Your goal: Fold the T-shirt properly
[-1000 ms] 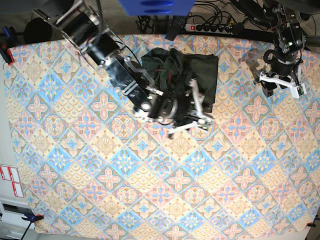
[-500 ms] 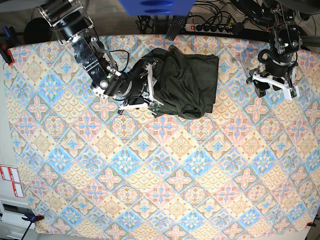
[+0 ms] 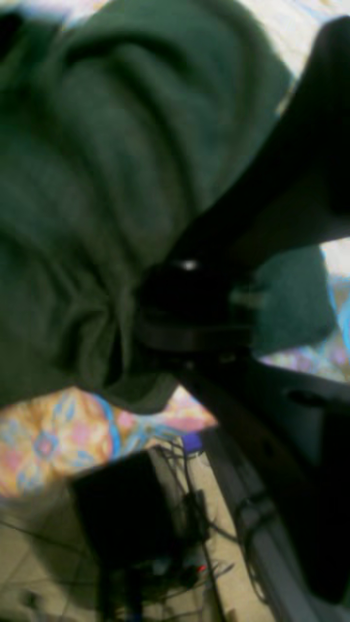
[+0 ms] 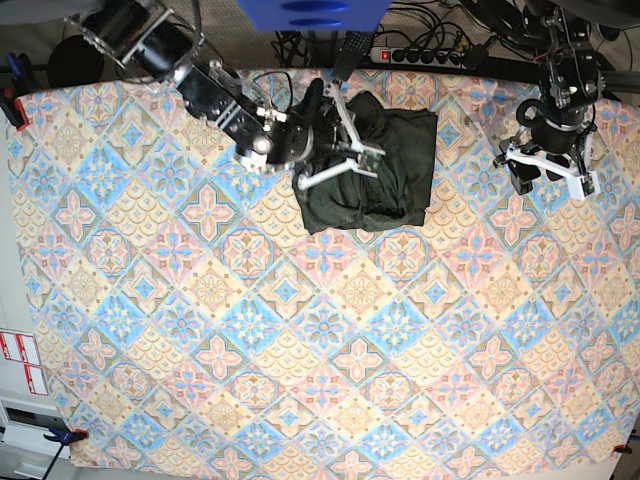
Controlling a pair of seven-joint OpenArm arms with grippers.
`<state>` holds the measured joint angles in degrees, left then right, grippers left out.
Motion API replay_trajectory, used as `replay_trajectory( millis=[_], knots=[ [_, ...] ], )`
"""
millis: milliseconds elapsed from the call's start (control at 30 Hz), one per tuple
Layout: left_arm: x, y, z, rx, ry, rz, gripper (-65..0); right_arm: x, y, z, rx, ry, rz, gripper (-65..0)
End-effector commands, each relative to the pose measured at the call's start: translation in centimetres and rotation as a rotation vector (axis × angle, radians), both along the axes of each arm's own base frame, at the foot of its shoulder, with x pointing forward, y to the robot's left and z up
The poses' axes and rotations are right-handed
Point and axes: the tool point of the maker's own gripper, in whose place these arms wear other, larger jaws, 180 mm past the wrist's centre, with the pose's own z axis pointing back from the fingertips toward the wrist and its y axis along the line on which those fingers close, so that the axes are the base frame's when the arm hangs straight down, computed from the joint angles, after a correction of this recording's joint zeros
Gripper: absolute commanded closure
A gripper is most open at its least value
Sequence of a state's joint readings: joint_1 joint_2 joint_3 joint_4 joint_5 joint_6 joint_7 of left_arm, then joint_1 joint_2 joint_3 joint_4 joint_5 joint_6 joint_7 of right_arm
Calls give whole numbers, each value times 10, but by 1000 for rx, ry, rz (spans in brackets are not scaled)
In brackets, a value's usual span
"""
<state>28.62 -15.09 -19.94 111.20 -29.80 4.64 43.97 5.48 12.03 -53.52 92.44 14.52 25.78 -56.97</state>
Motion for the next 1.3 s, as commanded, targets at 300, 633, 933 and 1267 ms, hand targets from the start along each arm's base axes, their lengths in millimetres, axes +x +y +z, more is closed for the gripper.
replay_trajectory(
  millis=[300, 633, 933, 1267],
  knots=[
    [-4, 1, 5, 14, -12, -6, -375, 25, 63, 4, 4, -31, 99, -117],
    [-11, -13, -4, 11, 32, -70, -375, 46, 87, 51, 119, -122, 85, -115],
    [-25, -90, -19, -48, 103, -339, -374, 109, 2, 95, 205, -237, -222, -114],
    [-28, -153, -25, -135, 112, -490, -374, 95, -68, 65, 99, -205, -324, -114]
  ],
)
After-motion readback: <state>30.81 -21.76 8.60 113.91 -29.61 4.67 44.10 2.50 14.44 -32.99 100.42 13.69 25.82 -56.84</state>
